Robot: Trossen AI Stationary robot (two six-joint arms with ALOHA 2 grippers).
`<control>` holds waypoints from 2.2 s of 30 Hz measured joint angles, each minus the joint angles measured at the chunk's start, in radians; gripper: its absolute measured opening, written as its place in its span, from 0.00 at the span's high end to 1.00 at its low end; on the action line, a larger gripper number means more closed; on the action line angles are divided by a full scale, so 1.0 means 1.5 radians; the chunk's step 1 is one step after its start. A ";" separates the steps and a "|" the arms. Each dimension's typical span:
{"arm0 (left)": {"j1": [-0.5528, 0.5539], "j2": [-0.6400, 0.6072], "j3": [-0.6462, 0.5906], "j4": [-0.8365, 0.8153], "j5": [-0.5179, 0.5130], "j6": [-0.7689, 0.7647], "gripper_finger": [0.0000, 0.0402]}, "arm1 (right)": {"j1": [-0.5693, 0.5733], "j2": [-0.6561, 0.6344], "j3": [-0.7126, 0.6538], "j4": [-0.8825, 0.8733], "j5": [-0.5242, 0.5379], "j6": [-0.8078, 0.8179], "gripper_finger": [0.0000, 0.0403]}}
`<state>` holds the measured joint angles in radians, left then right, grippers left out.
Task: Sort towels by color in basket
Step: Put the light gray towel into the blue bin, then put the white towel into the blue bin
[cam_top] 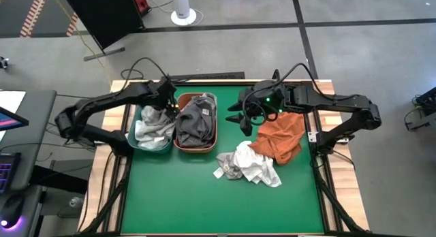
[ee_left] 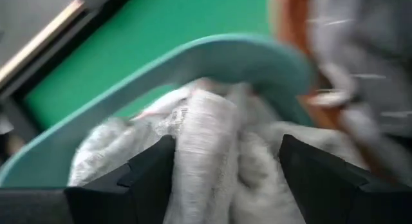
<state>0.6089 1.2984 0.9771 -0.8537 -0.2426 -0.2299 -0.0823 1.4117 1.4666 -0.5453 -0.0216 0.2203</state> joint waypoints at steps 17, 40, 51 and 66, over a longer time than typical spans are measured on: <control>0.051 0.133 0.000 -0.053 -0.041 -0.043 0.34 | 0.005 0.000 0.000 -0.057 0.000 0.012 0.45; 0.047 -0.314 0.000 0.065 0.018 -0.074 0.34 | 0.017 0.148 0.000 -0.296 -0.128 -0.040 0.45; 0.047 -0.401 0.000 0.128 0.182 -0.137 0.34 | 0.090 0.366 -0.001 -0.362 -0.129 -0.025 0.47; -0.010 -0.430 0.000 0.097 0.247 -0.134 0.34 | 0.124 0.302 -0.002 -0.341 -0.084 0.149 0.94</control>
<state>0.5941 0.6529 0.9768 -0.7077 0.1280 -0.4306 0.1039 1.8653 1.4640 -1.0568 -0.1472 0.4434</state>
